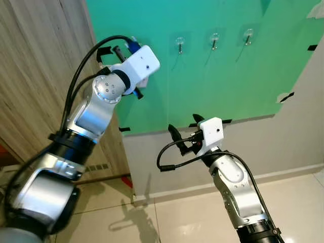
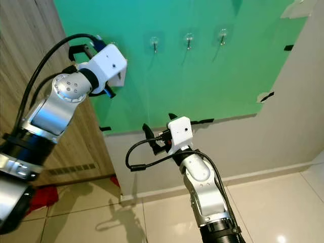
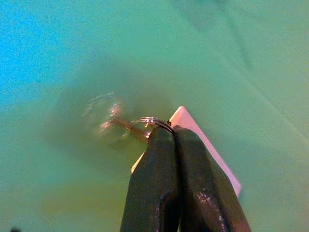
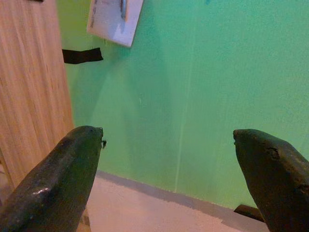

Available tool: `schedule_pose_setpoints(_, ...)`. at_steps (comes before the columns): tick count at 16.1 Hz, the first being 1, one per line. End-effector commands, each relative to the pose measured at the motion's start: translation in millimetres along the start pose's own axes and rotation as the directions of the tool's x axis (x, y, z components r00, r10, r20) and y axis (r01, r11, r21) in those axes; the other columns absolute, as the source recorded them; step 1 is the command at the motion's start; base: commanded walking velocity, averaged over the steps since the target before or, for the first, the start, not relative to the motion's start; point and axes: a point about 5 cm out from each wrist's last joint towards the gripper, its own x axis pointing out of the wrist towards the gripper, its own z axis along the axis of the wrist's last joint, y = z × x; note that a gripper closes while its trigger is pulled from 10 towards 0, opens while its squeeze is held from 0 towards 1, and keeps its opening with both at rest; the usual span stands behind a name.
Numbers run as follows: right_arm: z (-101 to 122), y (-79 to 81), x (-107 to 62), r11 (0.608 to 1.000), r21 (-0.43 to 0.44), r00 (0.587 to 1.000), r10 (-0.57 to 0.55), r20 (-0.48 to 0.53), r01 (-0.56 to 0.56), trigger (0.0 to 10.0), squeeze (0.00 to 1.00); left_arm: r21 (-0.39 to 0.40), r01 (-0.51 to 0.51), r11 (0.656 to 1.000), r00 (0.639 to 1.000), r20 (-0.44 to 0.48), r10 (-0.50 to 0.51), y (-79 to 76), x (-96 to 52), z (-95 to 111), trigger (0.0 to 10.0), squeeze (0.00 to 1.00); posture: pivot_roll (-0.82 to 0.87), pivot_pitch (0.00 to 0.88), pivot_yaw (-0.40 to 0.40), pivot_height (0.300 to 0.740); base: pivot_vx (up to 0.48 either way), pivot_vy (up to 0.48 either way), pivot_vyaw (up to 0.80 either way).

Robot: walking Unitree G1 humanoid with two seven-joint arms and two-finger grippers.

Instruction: Hang keys on a hook

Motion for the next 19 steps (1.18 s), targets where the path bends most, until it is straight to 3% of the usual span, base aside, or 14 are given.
schedule_pose_setpoints(1, 3.4, 1.5, -0.2, 1.0, -0.005, 1.0, 0.004, 0.013, -0.004, 10.0, 0.0, 0.1, 0.054, 0.994, 0.998, 0.007, -0.055, -1.6, -0.3, 3.4, 10.0, 0.0, -0.12, 0.0, 0.066, 0.74, 0.0, 0.0, 0.0)
schedule_pose_setpoints(4, 1.9, 2.4, -0.3, 1.0, -0.004, 1.0, 0.007, 0.009, -0.007, 10.0, 0.0, 0.25, 0.122, 0.961, 0.992, -0.016, -0.122, -6.0, -4.1, -3.8, 10.0, 0.0, -0.11, 0.0, 0.066, 0.74, 0.0, 0.0, 0.0)
schedule_pose_setpoints(6, 1.2, 2.9, -0.4, 1.0, -0.003, 1.0, 0.008, 0.007, -0.008, 10.0, 0.0, 0.183, 0.1, 0.978, 0.995, 0.001, -0.102, -2.2, -4.2, -3.3, 10.0, 0.0, -0.11, 0.0, 0.068, 0.74, 0.0, 0.0, 0.0)
schedule_pose_setpoints(7, 0.9, 3.2, -0.6, 1.0, -0.002, 1.0, 0.008, 0.007, -0.008, 10.0, 0.0, 0.032, 0.053, 0.998, 0.998, 0.029, -0.054, 3.6, -3.6, -0.1, 10.0, 0.0, -0.11, 0.0, 0.069, 0.74, 0.0, 0.0, 0.0)
schedule_pose_setpoints(8, 0.5, 3.3, -1.2, 1.0, -0.001, 1.0, 0.007, 0.006, -0.007, 10.0, 0.0, -0.092, 0.033, 0.995, 0.999, 0.042, -0.029, 5.8, -3.9, 0.9, 10.0, 0.0, -0.11, 0.0, 0.068, 0.74, 0.0, 0.0, 0.0)
schedule_pose_setpoints(9, -0.3, 3.5, -1.6, 1.0, 0.0, 1.0, 0.007, 0.003, -0.007, 10.0, 0.0, -0.092, 0.033, 0.995, 0.999, 0.033, -0.03, 3.6, -4.7, -2.6, 10.0, 0.0, -0.11, 0.0, 0.065, 0.74, 0.0, 0.0, 0.0)
schedule_pose_setpoints(11, -1.6, 3.3, -2.6, 1.0, 0.001, 1.0, 0.008, -0.001, -0.008, 10.0, 0.0, -0.021, 0.06, 0.998, 0.998, 0.005, -0.06, -9.2, -7.8, -11.5, 10.0, 0.0, -0.11, 0.0, 0.062, 0.74, 0.0, 0.0, 0.0)
schedule_pose_setpoints(14, -2.6, 2.7, -2.4, 1.0, -0.002, 1.0, 0.012, -0.007, -0.012, 10.0, 0.0, -0.044, 0.117, 0.992, 0.993, 0.007, -0.117, -30.3, -11.2, -13.4, 10.0, 0.0, -0.11, 0.0, 0.054, 0.74, 0.0, 0.0, 0.0)
schedule_pose_setpoints(15, -2.9, 3.3, -2.8, 1.0, -0.001, 1.0, 0.013, -0.008, -0.013, 10.0, 0.0, -0.064, 0.144, 0.988, 0.989, 0.026, -0.142, -36.1, -13.1, -11.6, 10.0, 0.17, -0.1, 0.0, 0.053, 0.74, 0.0, 0.0, 0.0)
schedule_pose_setpoints(16, -3.0, 3.7, -2.9, 1.0, -0.001, 1.0, 0.015, -0.009, -0.016, 10.0, 0.0, -0.062, 0.151, 0.987, 0.988, 0.029, -0.149, -38.2, -14.2, -11.3, 10.0, 1.0, -0.1, 0.0, 0.052, 0.74, 0.0, 0.0, 0.0)
schedule_pose_setpoints(19, -3.5, 4.6, -3.3, 1.0, -0.001, 1.0, 0.02, -0.012, -0.02, 10.0, 0.0, -0.073, 0.149, 0.986, 0.988, 0.038, -0.146, -40.4, -16.4, -10.2, 10.0, 1.0, -0.1, 0.0, 0.051, 0.74, 0.0, 0.0, 0.0)
